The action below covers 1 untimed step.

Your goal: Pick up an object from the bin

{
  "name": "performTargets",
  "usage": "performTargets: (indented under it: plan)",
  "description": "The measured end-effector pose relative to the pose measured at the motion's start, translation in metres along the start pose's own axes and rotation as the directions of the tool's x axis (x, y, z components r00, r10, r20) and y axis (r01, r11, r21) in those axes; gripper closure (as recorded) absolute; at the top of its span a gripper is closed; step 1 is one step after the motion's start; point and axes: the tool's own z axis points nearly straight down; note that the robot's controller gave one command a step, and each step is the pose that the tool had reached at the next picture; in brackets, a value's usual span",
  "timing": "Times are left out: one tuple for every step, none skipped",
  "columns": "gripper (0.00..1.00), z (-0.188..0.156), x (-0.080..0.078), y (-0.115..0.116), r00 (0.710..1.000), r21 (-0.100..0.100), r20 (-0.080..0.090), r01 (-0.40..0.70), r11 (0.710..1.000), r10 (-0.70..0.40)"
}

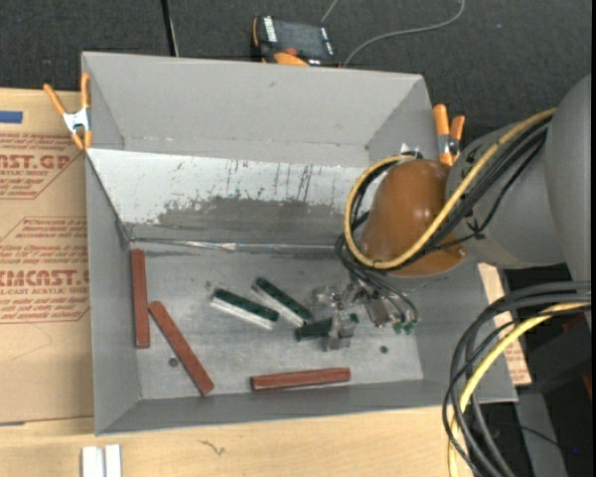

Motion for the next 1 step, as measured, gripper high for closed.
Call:
performTargets:
  plan:
    - [1.00, -0.1465, -0.0304, 0.0069, 0.999, 0.002, 0.011, -0.039, 0.999, 0.039]
